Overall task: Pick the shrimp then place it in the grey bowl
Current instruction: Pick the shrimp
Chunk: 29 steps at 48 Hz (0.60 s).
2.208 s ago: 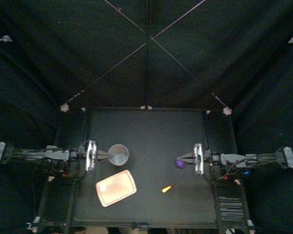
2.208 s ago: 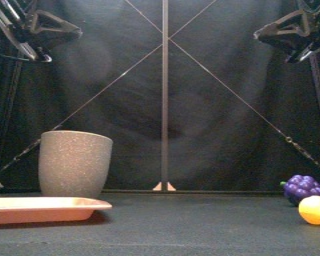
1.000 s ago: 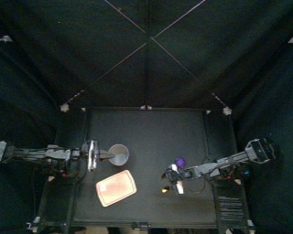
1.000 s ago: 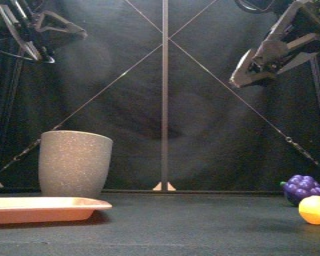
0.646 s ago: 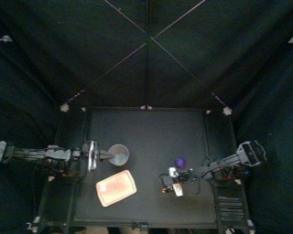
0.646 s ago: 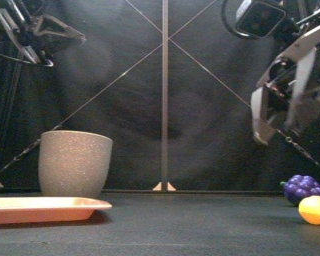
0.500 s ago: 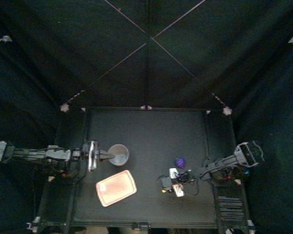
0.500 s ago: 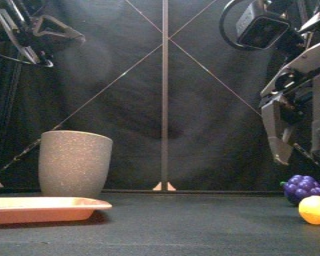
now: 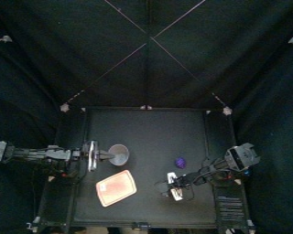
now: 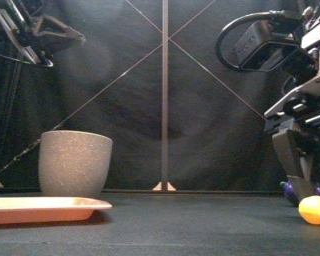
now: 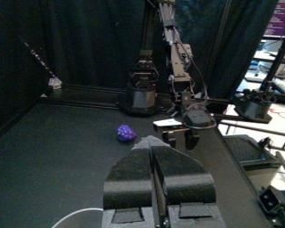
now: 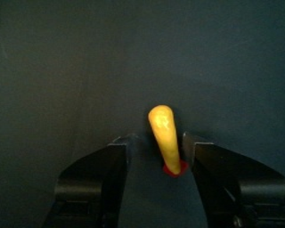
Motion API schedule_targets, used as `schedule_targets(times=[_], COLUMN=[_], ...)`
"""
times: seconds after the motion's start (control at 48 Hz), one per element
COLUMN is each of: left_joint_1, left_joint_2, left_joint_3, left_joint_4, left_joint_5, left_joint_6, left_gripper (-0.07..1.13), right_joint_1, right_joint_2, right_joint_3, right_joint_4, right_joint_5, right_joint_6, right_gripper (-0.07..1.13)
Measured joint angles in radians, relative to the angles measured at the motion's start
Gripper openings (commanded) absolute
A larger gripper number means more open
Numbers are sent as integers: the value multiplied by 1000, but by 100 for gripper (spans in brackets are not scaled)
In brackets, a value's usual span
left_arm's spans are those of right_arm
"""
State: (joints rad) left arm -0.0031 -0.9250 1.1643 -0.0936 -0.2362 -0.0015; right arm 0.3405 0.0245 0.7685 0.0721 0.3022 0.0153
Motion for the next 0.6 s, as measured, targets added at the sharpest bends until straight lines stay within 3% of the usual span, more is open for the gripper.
schedule_targets(times=[0.229, 0.5, 0.604], left_joint_1=[0, 0, 0], left_joint_2=[-2, 0, 0], left_joint_3=[0, 14, 15], left_joint_4=[0, 0, 0], left_joint_5=[-2, -5, -5], left_joint_6=[0, 0, -2], left_gripper=[26, 26, 26], right_joint_1=[-5, -8, -8], right_joint_2=[31, 31, 32], right_joint_3=[-14, -18, -21], right_joint_4=[6, 23, 23], right_joint_5=[14, 14, 12], right_joint_6=[0, 0, 2], right_gripper=[81, 52, 48])
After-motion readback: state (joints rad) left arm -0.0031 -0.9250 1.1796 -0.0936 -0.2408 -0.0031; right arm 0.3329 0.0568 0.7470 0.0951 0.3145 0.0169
